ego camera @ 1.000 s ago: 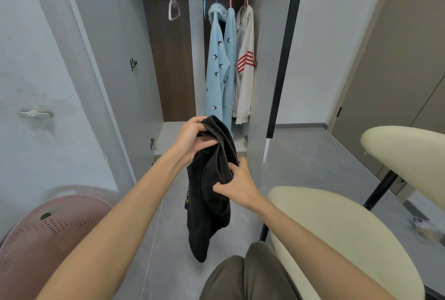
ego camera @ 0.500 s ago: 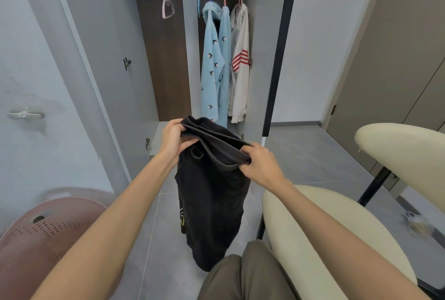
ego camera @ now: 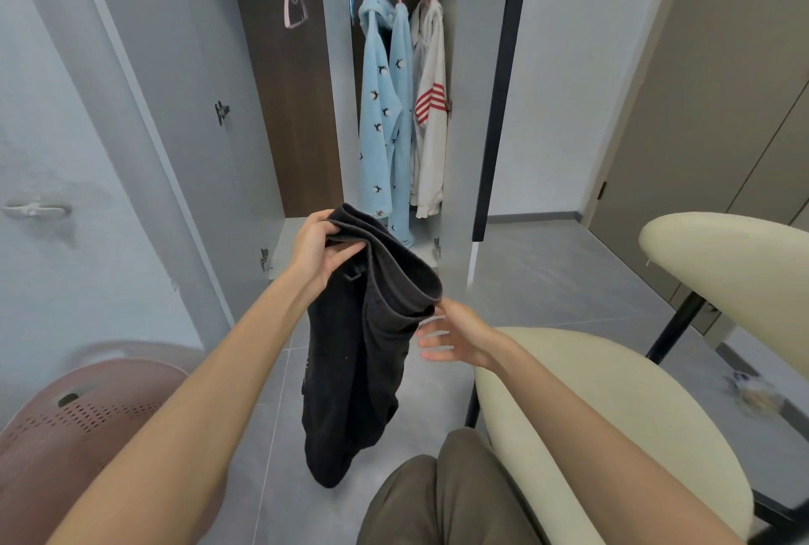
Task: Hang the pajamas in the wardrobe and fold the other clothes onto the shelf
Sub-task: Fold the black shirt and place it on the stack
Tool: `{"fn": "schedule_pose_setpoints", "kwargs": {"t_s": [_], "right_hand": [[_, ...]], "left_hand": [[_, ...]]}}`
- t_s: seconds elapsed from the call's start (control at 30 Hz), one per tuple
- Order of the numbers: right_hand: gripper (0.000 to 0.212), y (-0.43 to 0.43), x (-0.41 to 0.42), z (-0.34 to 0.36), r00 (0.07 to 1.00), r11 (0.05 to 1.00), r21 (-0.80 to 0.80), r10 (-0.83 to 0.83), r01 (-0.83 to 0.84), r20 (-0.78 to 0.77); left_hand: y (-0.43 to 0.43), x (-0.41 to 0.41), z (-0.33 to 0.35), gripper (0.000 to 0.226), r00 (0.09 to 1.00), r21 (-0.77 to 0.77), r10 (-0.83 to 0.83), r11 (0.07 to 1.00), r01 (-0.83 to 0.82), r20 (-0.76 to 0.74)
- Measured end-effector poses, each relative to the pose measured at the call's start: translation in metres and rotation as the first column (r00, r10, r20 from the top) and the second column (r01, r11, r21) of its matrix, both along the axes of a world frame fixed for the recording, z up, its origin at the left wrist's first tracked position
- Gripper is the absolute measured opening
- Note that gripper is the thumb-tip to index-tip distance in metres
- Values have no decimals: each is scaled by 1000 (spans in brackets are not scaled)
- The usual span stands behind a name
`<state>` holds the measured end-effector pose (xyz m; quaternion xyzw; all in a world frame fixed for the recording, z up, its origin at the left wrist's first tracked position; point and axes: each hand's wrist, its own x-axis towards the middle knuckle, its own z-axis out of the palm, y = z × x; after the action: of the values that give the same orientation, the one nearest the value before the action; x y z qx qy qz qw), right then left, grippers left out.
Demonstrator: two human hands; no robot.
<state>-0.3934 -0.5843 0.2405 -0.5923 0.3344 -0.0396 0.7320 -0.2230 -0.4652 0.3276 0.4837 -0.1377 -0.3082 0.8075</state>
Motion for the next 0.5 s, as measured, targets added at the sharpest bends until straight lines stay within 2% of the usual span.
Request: {"fn": "schedule_pose_setpoints", "kwargs": {"t_s": [0.07,0.17,0.23,0.33,0.37,0.43,0.5], "right_hand": [[36,3,1,-3,995,991,-94,86,-90,-46],[30,8,0,2,975,930,-302,170,-208,-145],[34,7,-1,10,991,894,-429,102,-132,-92],[42,0,-3,23,993,778,-618,-83,115,80],[44,-4,-2,27,991,740,-659,-94,131,91],[42,-8,-2,35,999,705,-708,-42,41,16],[40,-11,2,43,994,678,-726,-90,112,70]], "left_hand": [[1,1,0,28,1000,-4,3,1000,-3,-7],[3,5,-2,28,1000,9,23,1000,-23,0],[6,10,-7,28,996,75,72,994,-76,51],[11,17,-14,31,970,204,137,963,-178,199],[11,18,-16,32,963,236,134,953,-189,232],[11,18,-22,30,956,313,91,932,-181,280],[11,17,-27,26,942,389,37,905,-173,332]]}}
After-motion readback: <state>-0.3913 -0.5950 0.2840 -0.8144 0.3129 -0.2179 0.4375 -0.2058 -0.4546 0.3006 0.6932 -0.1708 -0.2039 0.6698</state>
